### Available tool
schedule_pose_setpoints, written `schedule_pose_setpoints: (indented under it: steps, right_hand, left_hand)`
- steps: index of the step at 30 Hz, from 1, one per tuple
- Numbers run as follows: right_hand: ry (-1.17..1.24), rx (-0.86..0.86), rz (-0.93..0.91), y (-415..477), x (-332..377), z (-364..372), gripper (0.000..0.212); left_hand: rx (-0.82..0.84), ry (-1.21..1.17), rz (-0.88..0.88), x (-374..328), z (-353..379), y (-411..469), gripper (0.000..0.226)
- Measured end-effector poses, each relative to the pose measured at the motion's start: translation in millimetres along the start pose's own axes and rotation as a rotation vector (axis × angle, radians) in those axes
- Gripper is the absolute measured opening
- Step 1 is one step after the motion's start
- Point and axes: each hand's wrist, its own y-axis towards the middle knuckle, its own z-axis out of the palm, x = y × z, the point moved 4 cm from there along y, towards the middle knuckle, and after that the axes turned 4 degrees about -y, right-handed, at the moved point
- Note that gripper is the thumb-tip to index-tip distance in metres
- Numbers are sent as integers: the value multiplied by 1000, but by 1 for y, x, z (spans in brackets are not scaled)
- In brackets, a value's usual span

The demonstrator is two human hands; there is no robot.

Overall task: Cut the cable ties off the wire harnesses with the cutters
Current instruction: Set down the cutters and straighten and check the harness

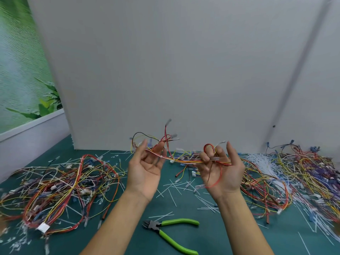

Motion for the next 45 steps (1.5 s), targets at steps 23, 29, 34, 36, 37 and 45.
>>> schedule_pose_setpoints:
  steps: [23,29,34,36,37,45]
  right_hand:
    - [-625,-312,16,14,26,-42,17]
    - [-749,-287,65,14,23,-43,18]
    - [-683,-269,63,16,26,-46,23]
    - [-653,-266,68,17,26,-47,23]
    - [-628,-263,68,17,26,-47,22]
    - [-390,-230,60,19,30,-49,25]
  left_hand:
    - [319,1270,446,-34,-7,14,43]
    - [284,1250,431,-37,-11,17,33]
    - [218,1242,407,-39,-15,21,29]
    - [223,1226,399,-40,-14,20,30]
    - [217,1205,403,-41,-14,20,27]
    - [102,646,292,-51,-13,20,27]
